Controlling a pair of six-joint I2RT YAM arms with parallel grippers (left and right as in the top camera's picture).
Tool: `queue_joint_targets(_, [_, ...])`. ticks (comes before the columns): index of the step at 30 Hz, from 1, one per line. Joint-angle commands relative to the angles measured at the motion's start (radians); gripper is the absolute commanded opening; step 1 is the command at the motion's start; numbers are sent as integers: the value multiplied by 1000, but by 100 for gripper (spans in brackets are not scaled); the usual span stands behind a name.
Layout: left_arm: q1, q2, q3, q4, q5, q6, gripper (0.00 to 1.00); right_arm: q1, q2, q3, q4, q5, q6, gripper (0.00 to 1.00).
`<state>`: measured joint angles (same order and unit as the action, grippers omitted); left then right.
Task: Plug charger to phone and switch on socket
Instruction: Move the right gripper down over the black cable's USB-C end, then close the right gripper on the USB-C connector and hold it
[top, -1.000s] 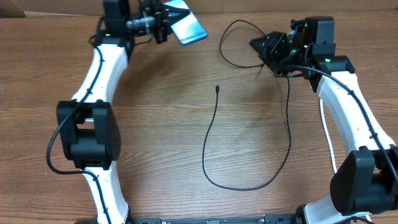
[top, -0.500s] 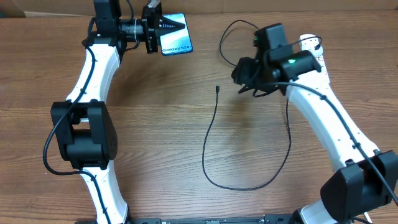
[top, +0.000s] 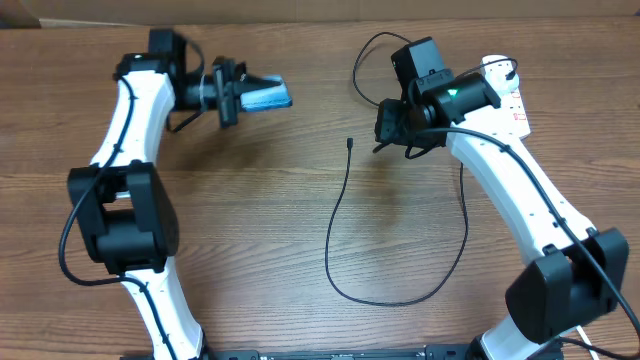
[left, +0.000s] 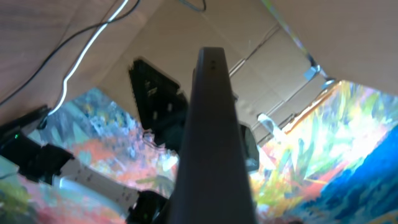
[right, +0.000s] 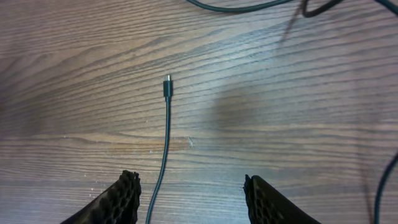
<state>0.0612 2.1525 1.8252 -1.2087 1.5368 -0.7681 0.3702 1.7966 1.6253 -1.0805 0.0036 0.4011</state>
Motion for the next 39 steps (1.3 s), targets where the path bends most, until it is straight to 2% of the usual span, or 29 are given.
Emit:
queue_joint_targets(1, [1, -79, 16, -210, 45, 521, 4, 31, 32, 33, 22, 2, -17, 52])
queue_joint_targets(3, [-2, -79, 16, -336, 20, 681, 4, 53, 61, 33, 44, 2, -18, 50])
queue_joint_targets(5, [-2, -79, 16, -351, -24, 719, 4, 66, 86, 33, 61, 2, -17, 50])
queue_joint_targets(8, [-2, -79, 16, -350, -104, 724, 4, 74, 124, 33, 77, -4, -17, 50])
queue_joint_targets(12, [-2, -79, 16, -349, -134, 741, 4, 74, 176, 32, 84, -66, -17, 49])
queue_joint_targets(19, [-2, -79, 16, -324, -135, 746, 4, 73, 240, 31, 142, -88, -44, 49])
queue_joint_targets(32, [-2, -79, 16, -323, -135, 746, 4, 43, 315, 30, 272, -88, -70, 36])
queue_joint_targets(39, [-3, -79, 16, -323, -135, 746, 4, 22, 357, 30, 319, -136, -86, 34])
